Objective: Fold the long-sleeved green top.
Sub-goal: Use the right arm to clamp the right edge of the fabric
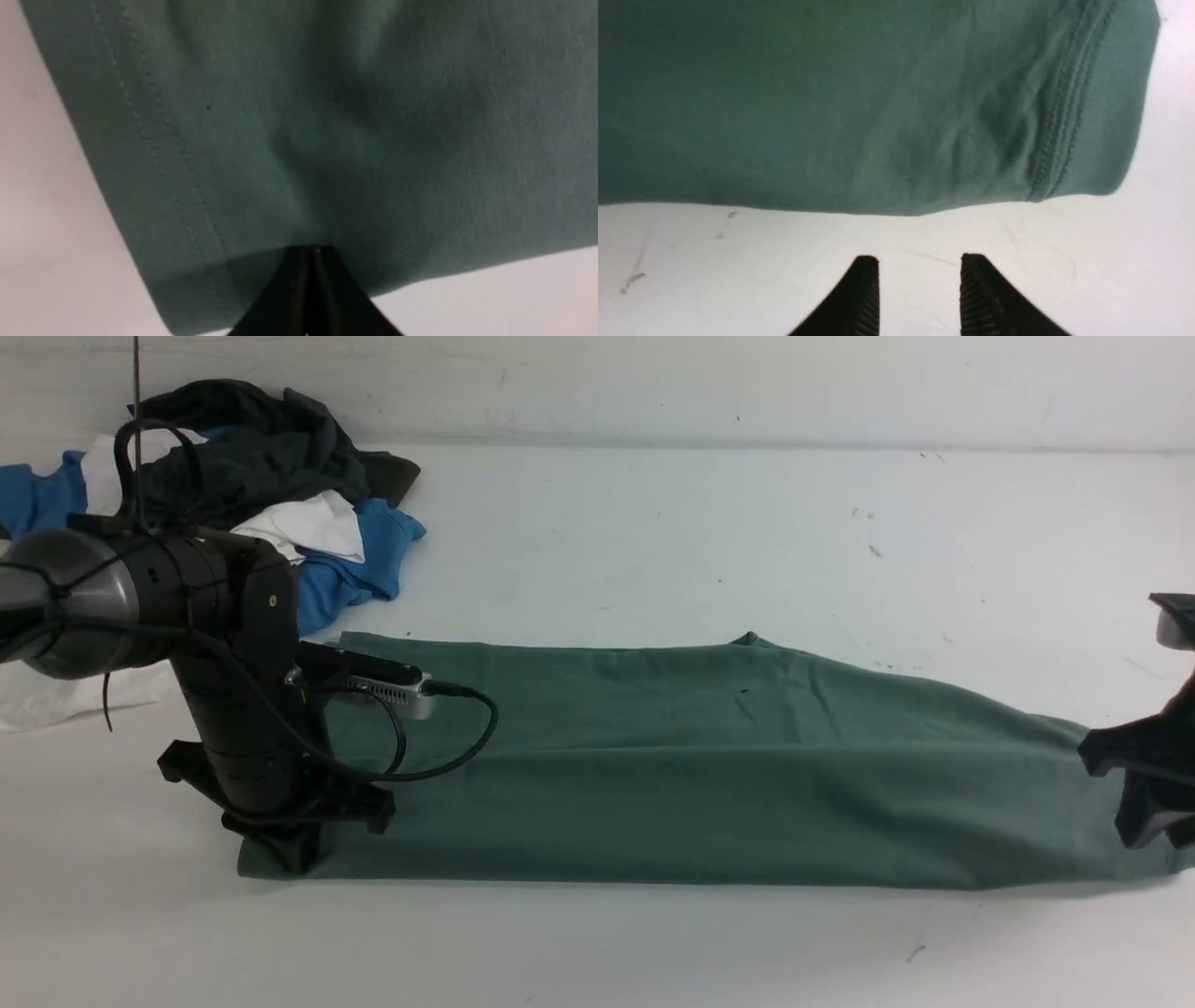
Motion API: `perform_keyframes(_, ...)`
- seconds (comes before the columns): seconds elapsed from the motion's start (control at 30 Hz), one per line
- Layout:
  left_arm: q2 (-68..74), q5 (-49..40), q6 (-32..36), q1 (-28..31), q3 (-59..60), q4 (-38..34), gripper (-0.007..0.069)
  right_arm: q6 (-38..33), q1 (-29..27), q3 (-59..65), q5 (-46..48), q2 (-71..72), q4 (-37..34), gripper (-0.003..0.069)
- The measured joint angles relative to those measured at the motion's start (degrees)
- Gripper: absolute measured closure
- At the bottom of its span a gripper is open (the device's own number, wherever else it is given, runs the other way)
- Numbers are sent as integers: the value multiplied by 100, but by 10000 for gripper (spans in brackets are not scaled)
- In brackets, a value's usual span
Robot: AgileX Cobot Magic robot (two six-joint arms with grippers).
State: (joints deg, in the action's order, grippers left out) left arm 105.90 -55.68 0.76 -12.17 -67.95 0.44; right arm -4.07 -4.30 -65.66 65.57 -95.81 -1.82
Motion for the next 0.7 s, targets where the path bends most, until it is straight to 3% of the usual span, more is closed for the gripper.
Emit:
perform_keyframes(0.23, -1124, -205, 57, 0, 17, -82, 629, 5, -523, -24, 7, -29, 18, 411)
perform_keyframes(0.33, -1799, -560, 232, 0, 17, -366, 629, 132, -914, -262, -82, -248, -98, 343)
perform_keyframes(0.43, -2265, -748, 466, 0, 38, -656, 629, 221, -1124, -670, -57, -615, -244, 230)
perform_keyframes(0.57, -2590, -784, 615, 0, 48, -805, 629, 222, -1094, -1130, 95, -1196, -345, 98)
perform_keyframes(0.7, -2679, -836, 615, 0, 48, -811, 629, 222, -967, -1405, 219, -1690, -352, 31)
